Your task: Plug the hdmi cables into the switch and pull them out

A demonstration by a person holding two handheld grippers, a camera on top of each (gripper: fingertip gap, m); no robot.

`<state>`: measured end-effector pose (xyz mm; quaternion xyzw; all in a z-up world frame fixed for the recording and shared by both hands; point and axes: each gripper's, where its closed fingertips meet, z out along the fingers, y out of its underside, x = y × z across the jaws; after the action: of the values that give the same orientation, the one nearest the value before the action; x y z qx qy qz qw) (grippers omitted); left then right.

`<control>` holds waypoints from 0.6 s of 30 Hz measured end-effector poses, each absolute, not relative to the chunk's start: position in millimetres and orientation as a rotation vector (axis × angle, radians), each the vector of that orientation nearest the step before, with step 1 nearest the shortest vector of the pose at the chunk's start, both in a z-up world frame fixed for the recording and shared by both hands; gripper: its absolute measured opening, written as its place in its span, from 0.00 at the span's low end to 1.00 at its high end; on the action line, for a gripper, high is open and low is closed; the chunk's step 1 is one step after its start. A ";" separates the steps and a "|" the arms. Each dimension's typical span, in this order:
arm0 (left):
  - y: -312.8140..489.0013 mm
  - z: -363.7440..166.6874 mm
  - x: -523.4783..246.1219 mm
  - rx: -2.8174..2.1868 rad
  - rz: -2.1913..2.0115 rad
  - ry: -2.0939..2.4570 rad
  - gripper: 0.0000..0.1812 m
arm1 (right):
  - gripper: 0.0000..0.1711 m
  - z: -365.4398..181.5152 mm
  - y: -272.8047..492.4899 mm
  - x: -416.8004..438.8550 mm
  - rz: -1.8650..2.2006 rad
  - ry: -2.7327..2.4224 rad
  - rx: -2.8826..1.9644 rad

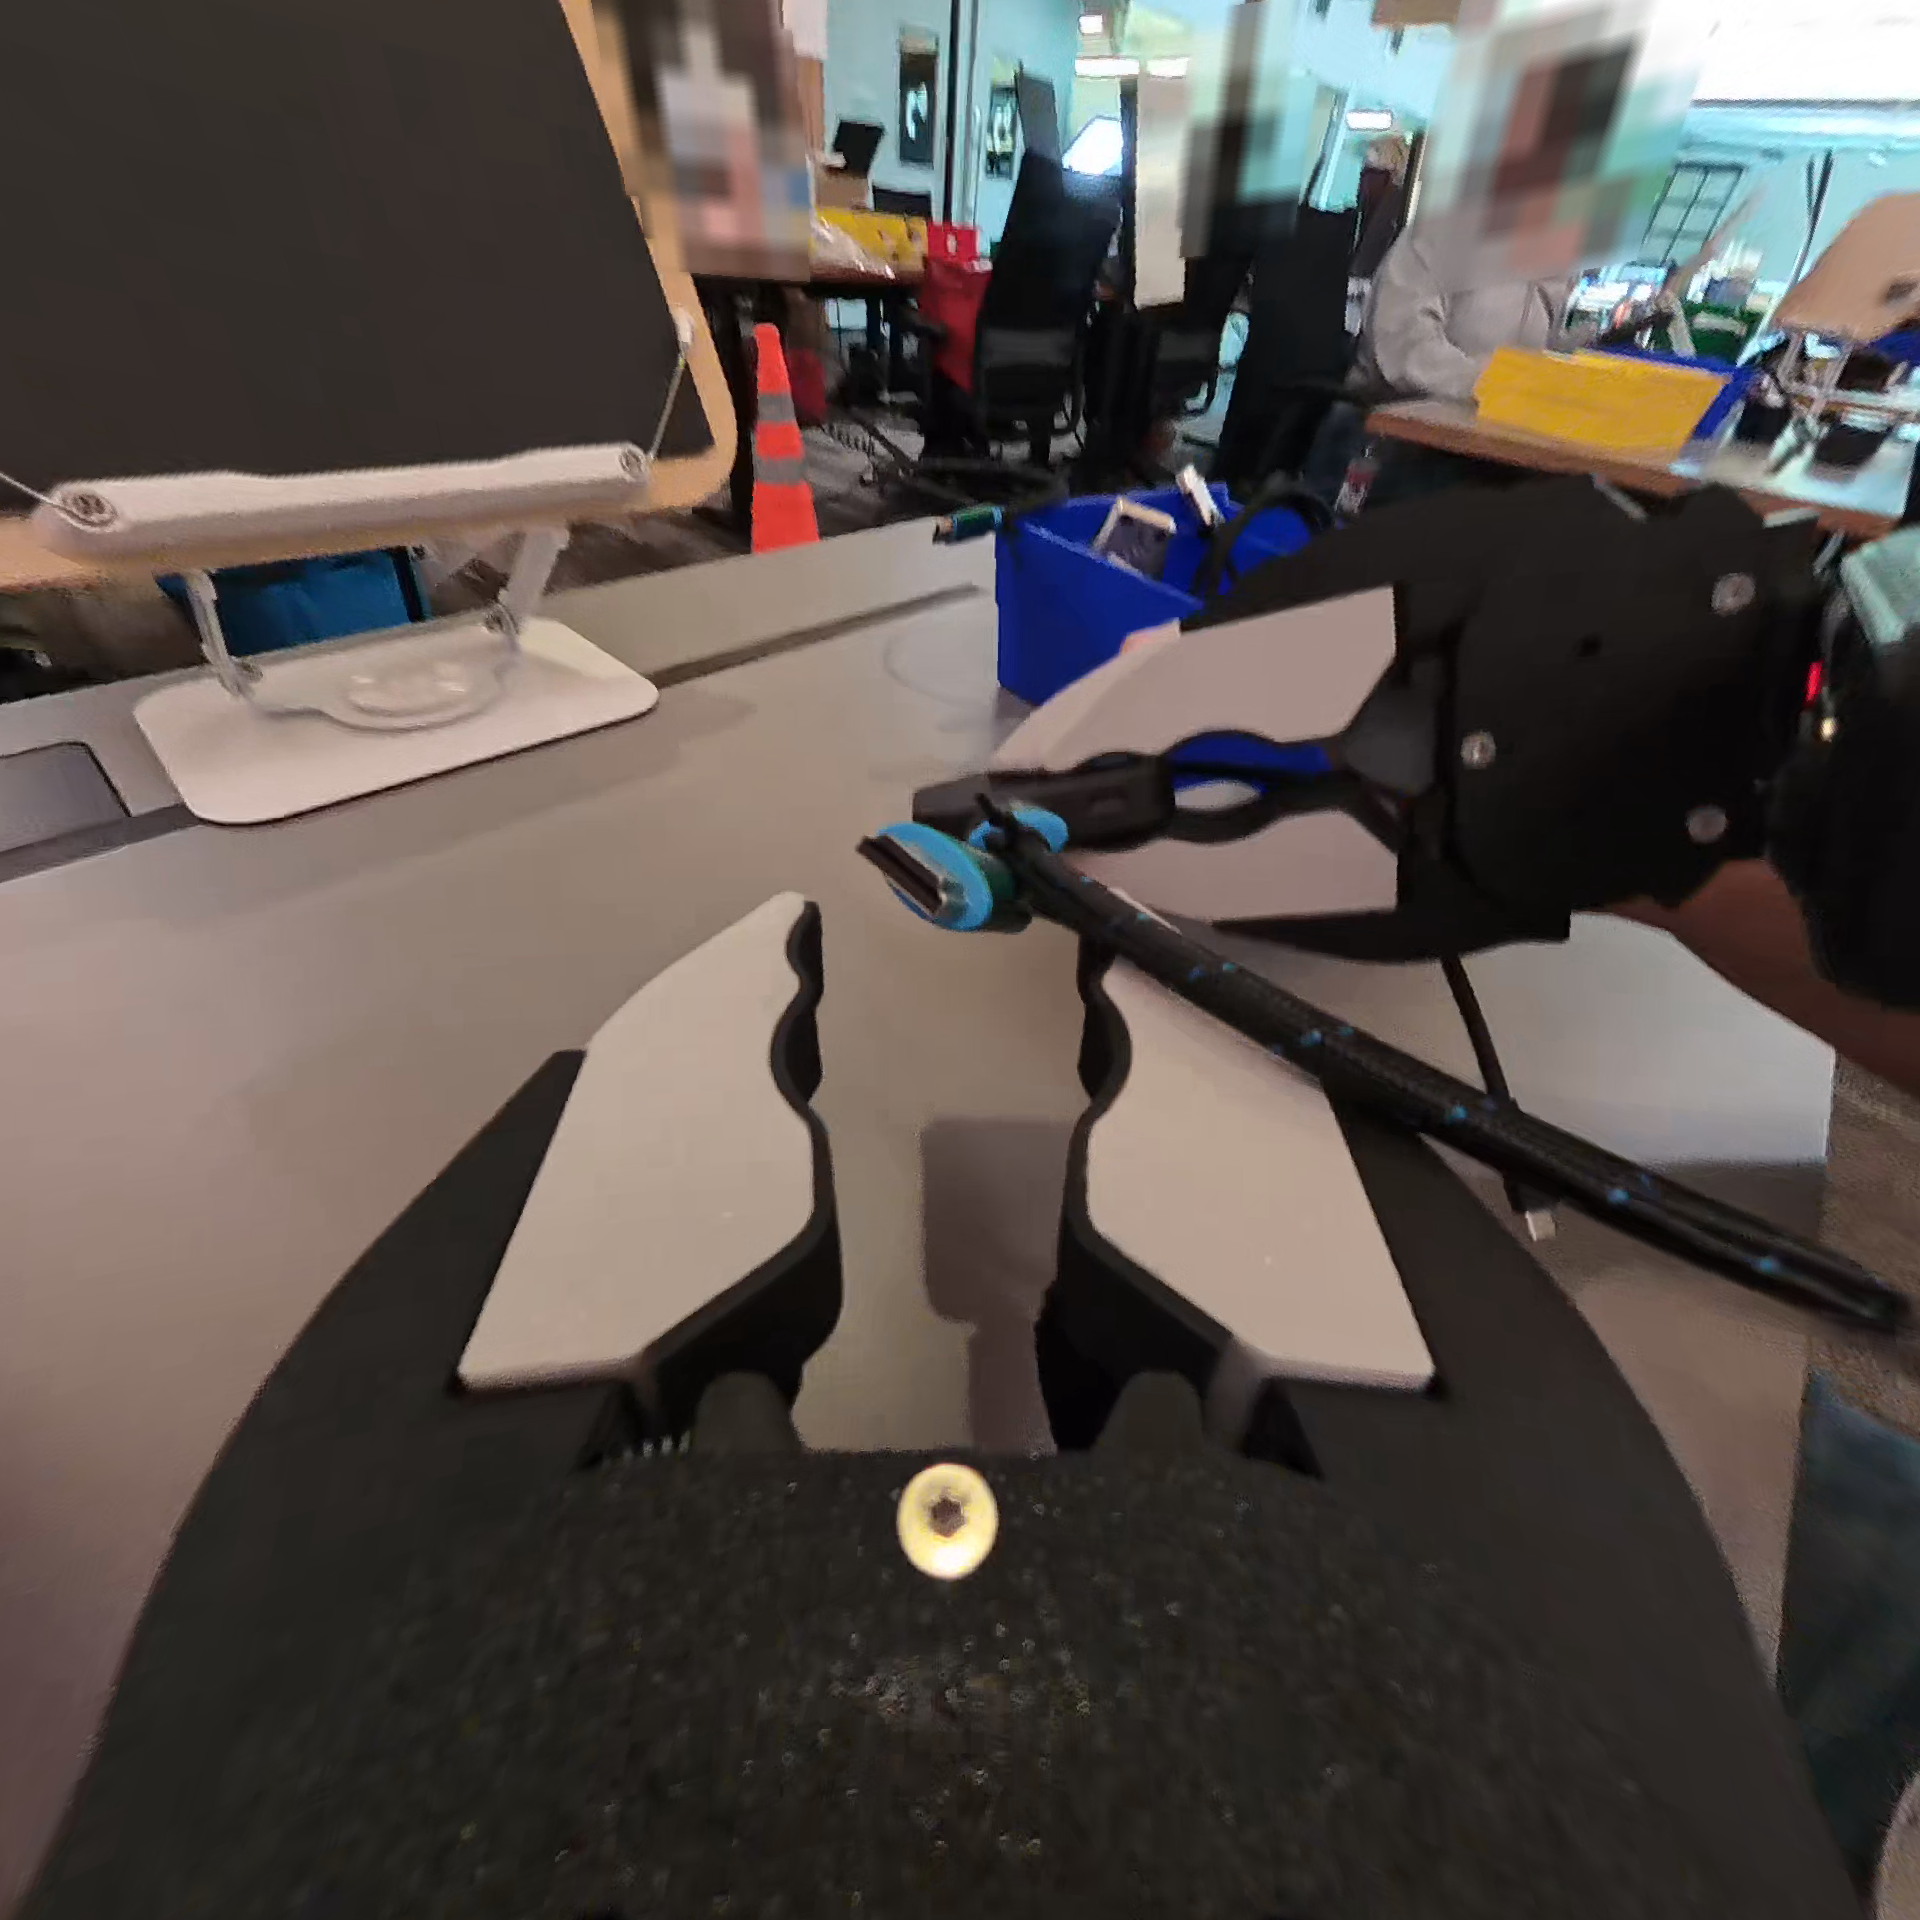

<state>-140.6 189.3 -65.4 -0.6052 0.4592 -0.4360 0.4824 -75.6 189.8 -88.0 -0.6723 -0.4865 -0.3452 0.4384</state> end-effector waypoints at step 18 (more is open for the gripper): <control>176.2 -73.0 -133.4 -1.488 -1.098 1.092 0.09 | 0.08 -89.3 185.8 -80.2 -0.951 -1.272 -1.629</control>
<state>-133.4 176.2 -73.0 -0.6089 0.4470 -0.4496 0.4768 -80.2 185.8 -89.3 -0.6499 -0.5076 -0.3793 0.4197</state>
